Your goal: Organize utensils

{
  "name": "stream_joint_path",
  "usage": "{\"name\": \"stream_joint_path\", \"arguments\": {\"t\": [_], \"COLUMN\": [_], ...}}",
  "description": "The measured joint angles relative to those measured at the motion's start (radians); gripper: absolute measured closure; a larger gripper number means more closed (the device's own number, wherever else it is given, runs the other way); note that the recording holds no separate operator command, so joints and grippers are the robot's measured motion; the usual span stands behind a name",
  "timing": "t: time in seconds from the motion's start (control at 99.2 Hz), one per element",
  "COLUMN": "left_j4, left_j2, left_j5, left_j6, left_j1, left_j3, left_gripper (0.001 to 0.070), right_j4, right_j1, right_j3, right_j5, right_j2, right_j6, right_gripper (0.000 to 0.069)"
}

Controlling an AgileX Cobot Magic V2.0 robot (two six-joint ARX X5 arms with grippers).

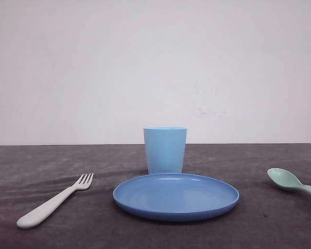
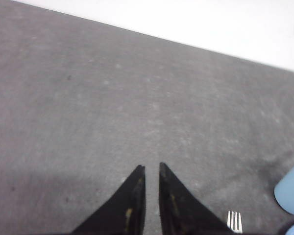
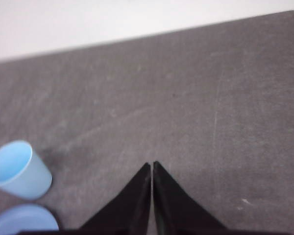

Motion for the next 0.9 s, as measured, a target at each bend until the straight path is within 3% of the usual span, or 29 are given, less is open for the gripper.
{"name": "stream_joint_path", "arguments": {"t": [0.212, 0.282, 0.373, 0.464, 0.645, 0.897], "left_j4": [-0.051, -0.071, -0.077, -0.084, -0.083, -0.074], "left_j2": [0.109, 0.127, 0.144, 0.17, 0.23, 0.386], "left_j5": [0.049, 0.049, 0.049, 0.049, 0.05, 0.034], "left_j6": [0.027, 0.03, 0.032, 0.024, -0.028, -0.11], "left_j1": [-0.042, -0.053, -0.069, -0.09, -0.167, -0.331], "left_j3": [0.055, 0.055, 0.055, 0.055, 0.055, 0.055], "left_gripper": [0.0658, 0.0541, 0.0336, 0.0252, 0.0233, 0.0233], "right_j4": [-0.068, -0.082, -0.084, -0.093, -0.102, -0.124], "right_j1": [0.04, 0.048, 0.051, 0.051, 0.051, 0.051], "right_j3": [0.069, 0.069, 0.069, 0.069, 0.069, 0.069], "right_j5": [-0.026, -0.03, -0.03, -0.03, -0.03, -0.03], "right_j2": [0.093, 0.105, 0.115, 0.127, 0.146, 0.182], "right_j6": [-0.079, -0.088, -0.093, -0.094, -0.095, -0.095], "right_gripper": [0.0683, 0.0639, 0.0487, 0.0374, 0.0339, 0.0337]}}
